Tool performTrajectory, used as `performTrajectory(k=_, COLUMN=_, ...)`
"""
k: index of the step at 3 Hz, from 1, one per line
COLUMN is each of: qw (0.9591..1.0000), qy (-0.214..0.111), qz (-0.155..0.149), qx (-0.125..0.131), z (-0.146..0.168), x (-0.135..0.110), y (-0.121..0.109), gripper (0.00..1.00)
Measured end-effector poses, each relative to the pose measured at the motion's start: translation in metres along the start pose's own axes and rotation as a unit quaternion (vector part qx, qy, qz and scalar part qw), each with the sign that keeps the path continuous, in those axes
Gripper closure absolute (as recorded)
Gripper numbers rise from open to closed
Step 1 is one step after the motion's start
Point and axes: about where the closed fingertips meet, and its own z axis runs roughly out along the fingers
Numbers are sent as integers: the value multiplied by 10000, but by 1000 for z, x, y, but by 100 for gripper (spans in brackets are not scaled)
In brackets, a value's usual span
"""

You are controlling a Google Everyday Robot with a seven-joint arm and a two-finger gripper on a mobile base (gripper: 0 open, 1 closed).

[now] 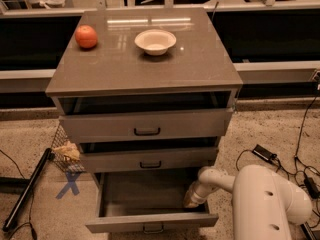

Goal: Open bottom drawer

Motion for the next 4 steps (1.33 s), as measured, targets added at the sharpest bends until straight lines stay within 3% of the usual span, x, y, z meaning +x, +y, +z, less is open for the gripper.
performTrajectory(k=1, qw=9992, qy=-148, qz=98, qx=-371, z=2, x=8, y=12, gripper=100)
performTrajectory(k=2, qw=9917, qy=-566, qz=353, qx=-1096, z=2, x=24, y=54, gripper=100)
performTrajectory(k=3, qw=9897, qy=-614, qz=393, qx=-1229, z=2, x=25, y=62, gripper=100)
performTrajectory(k=4, qw=9848, qy=-763, qz=497, qx=-1482, z=-8, x=26, y=96, gripper=100)
